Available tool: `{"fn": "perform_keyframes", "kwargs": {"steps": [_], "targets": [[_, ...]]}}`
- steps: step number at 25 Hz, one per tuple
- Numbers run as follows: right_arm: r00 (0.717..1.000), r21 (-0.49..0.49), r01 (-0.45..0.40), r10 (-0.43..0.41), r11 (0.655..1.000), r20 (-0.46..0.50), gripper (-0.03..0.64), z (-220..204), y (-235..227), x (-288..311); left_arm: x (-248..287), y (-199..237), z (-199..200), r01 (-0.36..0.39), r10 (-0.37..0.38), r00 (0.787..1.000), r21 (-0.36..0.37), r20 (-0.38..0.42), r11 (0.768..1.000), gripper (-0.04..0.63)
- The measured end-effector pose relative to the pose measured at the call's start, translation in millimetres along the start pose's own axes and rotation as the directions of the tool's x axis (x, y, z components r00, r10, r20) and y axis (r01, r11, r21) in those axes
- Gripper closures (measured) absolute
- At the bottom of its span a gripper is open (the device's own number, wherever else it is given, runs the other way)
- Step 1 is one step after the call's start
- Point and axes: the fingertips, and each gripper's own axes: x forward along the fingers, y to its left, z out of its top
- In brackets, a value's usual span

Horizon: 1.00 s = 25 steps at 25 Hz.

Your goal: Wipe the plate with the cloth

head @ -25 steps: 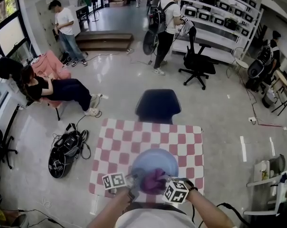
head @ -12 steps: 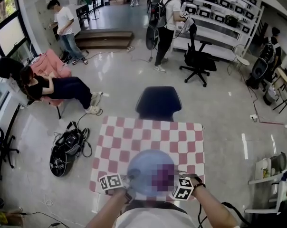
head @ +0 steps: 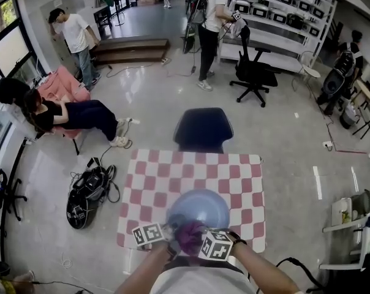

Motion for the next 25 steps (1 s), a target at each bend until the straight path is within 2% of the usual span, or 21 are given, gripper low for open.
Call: {"fn": "perform_keyframes", "kwargs": {"steps": [7, 12, 19, 25], "targets": [[1.0, -0.006, -0.014, 0.014, 1.0, 0.009, 0.512, -1, -2, -5, 7, -4, -4, 0.0, 0.0, 0.999, 0.009, -0.033, 1.0, 0.545], [0.997, -0.034, -0.024, 0.021, 0.999, -0.078, 0.512, -34, 2, -8, 5, -1, 2, -0.008, 0.009, 0.999, 0.022, -0.048, 1.0, 0.545], [0.984, -0.041, 0.01, -0.018, 0.999, -0.179, 0.512, -77, -9, -25, -2, 0, 0, 0.0, 0.005, 0.995, 0.049, -0.099, 0.999, 0.546], [0.957, -0.108, 0.086, -0.112, 0.99, -0.269, 0.512, -100, -43, -47, -6, 0, -12, 0.002, 0.008, 0.985, 0.06, -0.173, 0.998, 0.549]]}}
